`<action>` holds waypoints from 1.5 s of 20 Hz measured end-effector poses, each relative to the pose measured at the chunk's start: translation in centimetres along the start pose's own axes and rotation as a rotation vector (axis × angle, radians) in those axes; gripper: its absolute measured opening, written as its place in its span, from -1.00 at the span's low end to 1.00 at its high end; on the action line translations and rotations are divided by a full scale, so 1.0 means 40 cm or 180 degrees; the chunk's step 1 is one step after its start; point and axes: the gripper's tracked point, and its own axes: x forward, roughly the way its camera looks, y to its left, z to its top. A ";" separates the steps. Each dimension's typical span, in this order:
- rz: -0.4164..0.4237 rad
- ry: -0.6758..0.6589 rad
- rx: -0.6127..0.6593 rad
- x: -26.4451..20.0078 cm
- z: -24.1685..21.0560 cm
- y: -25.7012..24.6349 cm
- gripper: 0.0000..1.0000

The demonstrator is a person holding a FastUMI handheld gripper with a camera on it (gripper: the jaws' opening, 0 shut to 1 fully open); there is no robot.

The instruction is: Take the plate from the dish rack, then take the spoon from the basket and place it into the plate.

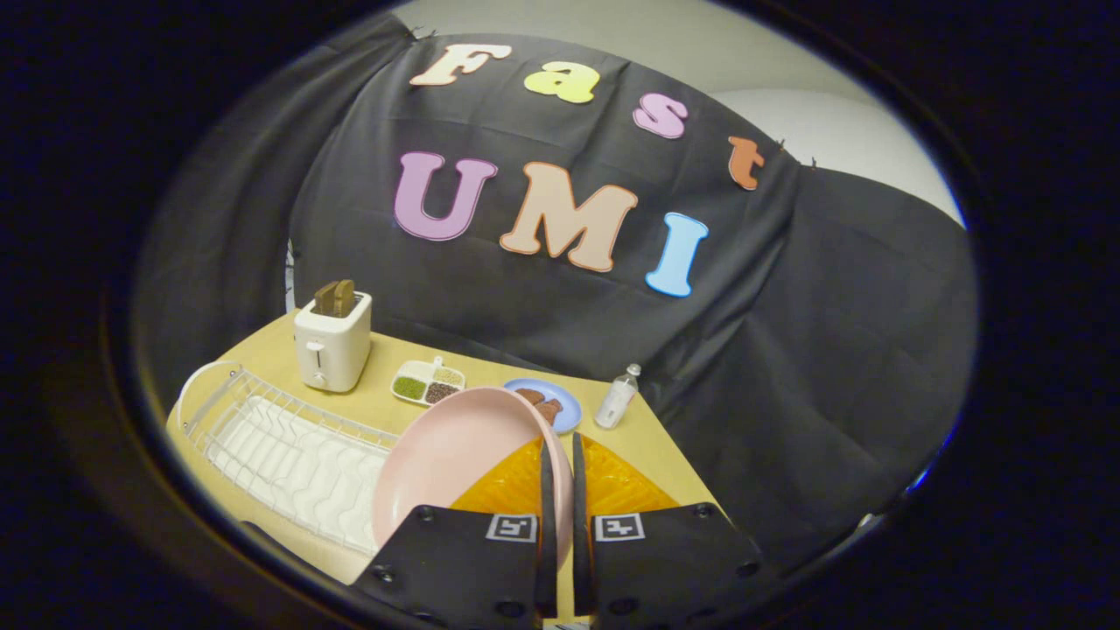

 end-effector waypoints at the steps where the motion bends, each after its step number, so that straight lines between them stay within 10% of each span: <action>1: -0.0004 0.0010 0.0032 -0.006 -0.012 -0.023 -0.80; 30: 0.0539 0.0850 0.1510 0.075 -0.645 -0.169 -0.79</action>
